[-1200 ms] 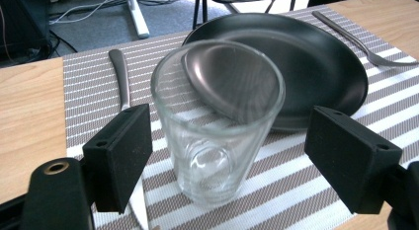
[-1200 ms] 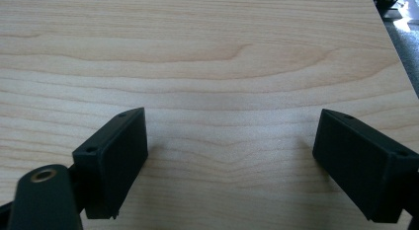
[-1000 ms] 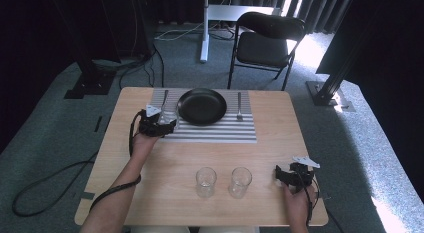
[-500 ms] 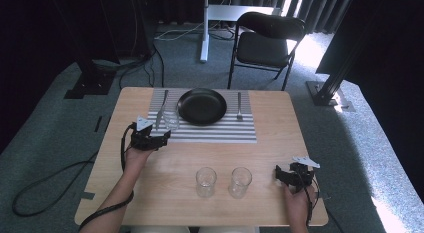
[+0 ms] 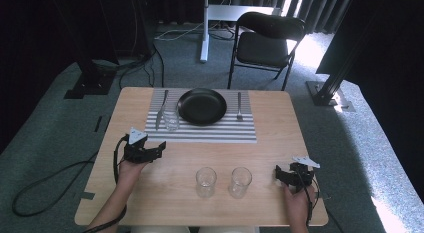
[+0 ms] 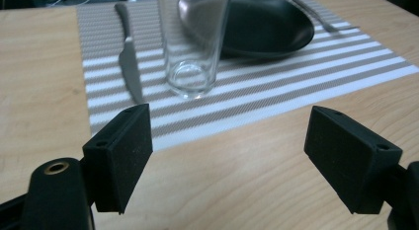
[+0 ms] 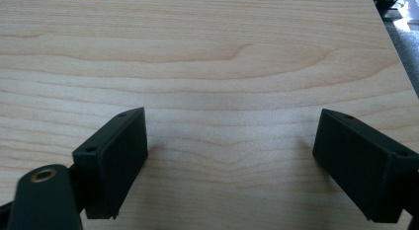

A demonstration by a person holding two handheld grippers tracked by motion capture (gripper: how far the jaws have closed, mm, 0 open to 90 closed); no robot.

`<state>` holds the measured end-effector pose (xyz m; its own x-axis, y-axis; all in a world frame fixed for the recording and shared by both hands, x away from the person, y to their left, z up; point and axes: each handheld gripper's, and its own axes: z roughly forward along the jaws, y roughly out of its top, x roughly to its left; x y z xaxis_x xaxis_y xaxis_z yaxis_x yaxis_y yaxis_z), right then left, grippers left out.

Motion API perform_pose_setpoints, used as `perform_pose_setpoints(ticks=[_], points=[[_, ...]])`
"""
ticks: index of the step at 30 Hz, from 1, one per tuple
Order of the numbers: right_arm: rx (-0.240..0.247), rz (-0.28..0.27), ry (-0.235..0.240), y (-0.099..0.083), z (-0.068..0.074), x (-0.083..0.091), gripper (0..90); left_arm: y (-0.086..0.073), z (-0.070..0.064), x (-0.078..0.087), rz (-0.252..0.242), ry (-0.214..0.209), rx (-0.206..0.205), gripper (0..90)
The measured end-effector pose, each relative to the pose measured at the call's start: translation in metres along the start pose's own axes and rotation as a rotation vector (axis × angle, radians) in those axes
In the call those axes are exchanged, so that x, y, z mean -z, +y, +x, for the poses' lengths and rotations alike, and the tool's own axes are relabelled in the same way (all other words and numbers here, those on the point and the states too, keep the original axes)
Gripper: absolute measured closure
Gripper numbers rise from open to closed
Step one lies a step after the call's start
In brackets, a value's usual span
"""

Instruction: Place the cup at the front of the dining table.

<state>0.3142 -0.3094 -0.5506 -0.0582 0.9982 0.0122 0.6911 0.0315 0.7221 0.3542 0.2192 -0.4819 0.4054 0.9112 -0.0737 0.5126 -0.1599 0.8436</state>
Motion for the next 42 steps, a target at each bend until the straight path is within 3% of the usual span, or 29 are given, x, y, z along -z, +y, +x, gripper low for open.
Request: perform_pose_setpoints(ticks=[6,11,13,22,27,33,35,42], points=[[0.000,0.000,0.000,0.000,0.000,0.000,13.0,-0.018,0.003,0.010,-0.003,-0.003,0.013,19.3],[0.000,0.001,0.000,0.000,0.000,0.000,13.0,-0.029,0.003,0.018,0.007,-0.003,-0.006,19.3],[0.000,0.000,0.000,0.000,0.000,0.000,13.0,-0.034,0.005,0.026,0.004,0.014,-0.009,19.3],[-0.002,0.000,0.000,0.000,0.000,0.000,13.0,-0.056,0.007,0.046,-0.020,0.035,0.024,19.3],[-0.002,0.001,0.000,0.000,0.000,0.000,13.0,-0.067,0.008,0.057,-0.040,0.097,0.015,19.3],[-0.002,0.001,0.000,0.000,0.000,0.000,13.0,-0.076,0.013,0.067,-0.024,0.122,0.017,19.3],[-0.002,0.001,0.000,0.000,0.000,0.000,13.0,-0.077,0.015,0.072,-0.050,0.151,0.018,19.3],[-0.002,0.001,0.000,0.000,0.000,0.000,13.0,-0.088,0.028,0.086,-0.012,0.185,0.053,19.3]])
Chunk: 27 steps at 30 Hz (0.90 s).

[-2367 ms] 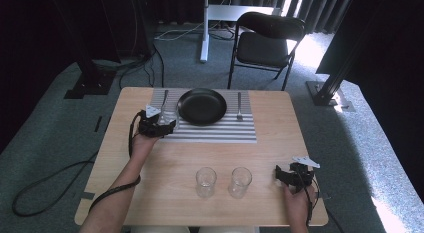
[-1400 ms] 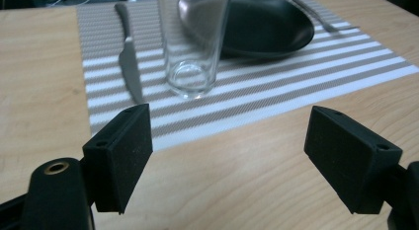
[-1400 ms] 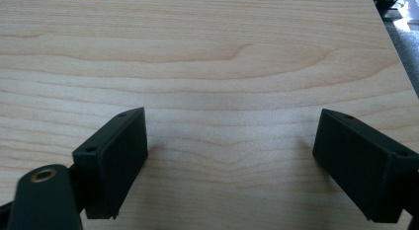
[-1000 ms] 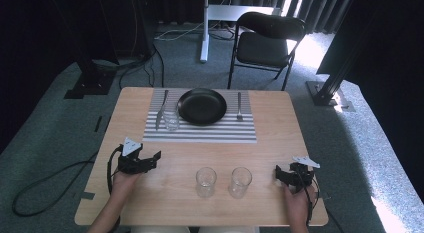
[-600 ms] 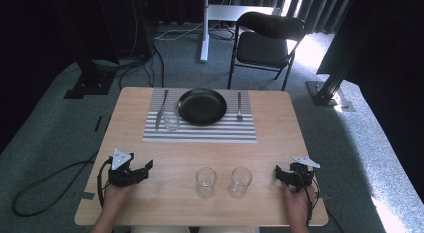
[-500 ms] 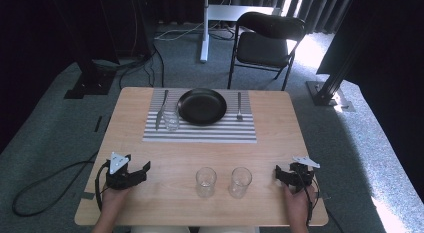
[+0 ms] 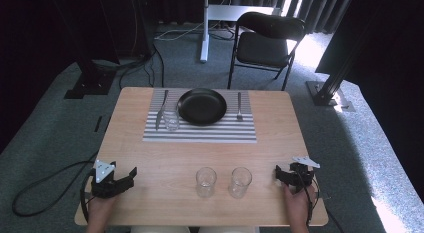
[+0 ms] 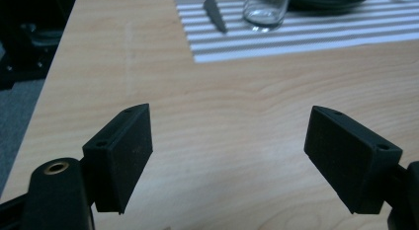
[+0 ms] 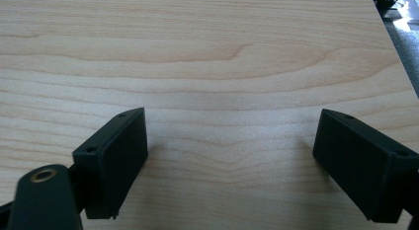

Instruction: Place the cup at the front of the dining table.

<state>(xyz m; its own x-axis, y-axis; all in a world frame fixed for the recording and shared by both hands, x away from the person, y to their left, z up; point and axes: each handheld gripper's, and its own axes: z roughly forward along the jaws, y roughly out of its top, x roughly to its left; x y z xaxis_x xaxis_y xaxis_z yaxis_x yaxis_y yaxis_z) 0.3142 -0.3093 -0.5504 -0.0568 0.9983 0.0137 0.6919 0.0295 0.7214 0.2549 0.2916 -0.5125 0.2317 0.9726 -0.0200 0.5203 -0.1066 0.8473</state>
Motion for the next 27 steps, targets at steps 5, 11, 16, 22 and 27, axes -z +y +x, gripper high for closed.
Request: perform_pose_setpoints(ticks=[5,11,16,22,27], points=[[0.000,0.000,0.000,0.000,0.000,0.000,13.0,-0.006,0.004,0.007,0.030,0.044,-0.003,19.3],[0.000,0.000,0.000,0.000,0.000,0.000,13.0,-0.015,0.007,0.015,0.050,0.087,-0.005,19.3],[-0.001,0.001,0.000,0.000,0.000,0.000,13.0,-0.023,0.011,0.023,0.072,0.122,0.017,19.3],[0.000,0.001,0.000,0.000,0.000,0.000,13.0,-0.029,0.019,0.031,0.080,0.157,0.024,19.3],[0.000,0.000,0.000,0.000,0.000,0.000,13.0,-0.033,0.031,0.039,0.070,0.186,0.071,19.3]])
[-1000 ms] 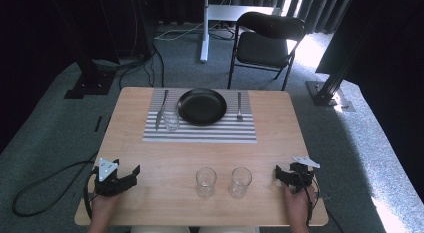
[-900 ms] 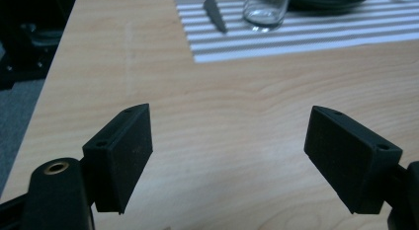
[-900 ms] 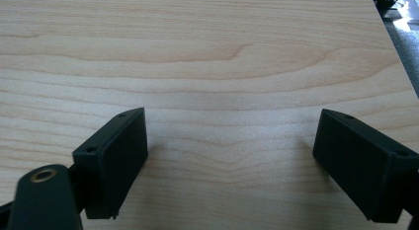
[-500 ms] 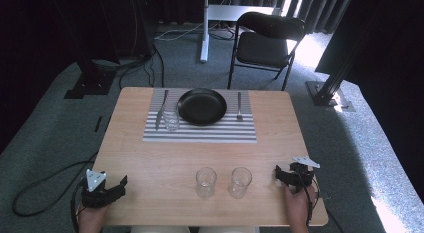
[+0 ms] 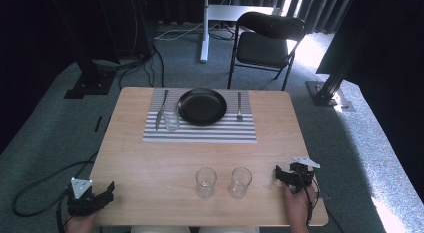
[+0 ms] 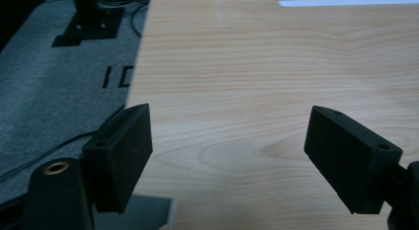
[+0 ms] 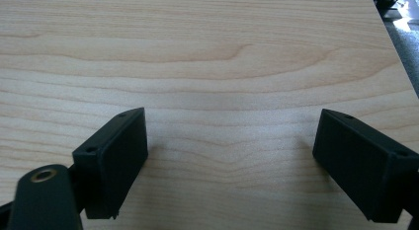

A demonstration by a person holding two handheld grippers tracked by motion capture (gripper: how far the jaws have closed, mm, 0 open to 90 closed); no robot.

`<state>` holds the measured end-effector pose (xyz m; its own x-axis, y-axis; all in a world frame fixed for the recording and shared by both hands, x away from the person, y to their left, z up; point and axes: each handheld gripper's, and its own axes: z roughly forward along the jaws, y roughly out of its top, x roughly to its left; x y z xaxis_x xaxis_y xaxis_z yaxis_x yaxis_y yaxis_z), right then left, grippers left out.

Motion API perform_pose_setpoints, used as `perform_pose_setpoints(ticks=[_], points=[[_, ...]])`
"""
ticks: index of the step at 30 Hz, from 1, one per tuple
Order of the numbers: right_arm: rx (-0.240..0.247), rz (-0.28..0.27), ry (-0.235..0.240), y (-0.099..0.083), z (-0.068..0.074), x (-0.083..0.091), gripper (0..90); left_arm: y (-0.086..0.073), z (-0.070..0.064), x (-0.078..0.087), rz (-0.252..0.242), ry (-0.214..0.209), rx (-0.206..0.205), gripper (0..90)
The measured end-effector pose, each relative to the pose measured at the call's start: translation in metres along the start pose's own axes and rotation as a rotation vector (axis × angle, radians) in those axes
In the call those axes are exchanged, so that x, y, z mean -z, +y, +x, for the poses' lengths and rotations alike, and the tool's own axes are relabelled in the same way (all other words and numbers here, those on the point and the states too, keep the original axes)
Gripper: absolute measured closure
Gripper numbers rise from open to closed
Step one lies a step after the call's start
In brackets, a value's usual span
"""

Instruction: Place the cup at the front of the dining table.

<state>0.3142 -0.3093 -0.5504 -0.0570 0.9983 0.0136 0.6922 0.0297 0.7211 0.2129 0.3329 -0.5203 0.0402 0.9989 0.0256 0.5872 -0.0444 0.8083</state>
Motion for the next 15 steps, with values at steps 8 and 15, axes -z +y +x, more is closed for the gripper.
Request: perform_pose_setpoints(ticks=[8,15], points=[[0.000,0.000,0.000,0.0000,0.0000,0.0000,13.0,0.0005,0.0063,-0.0028,0.001,0.061,0.044,19.3],[0.001,0.000,0.000,0.0001,-0.0001,0.0000,13.0,0.0006,0.0069,-0.0075,0.026,0.074,0.064,19.3]])
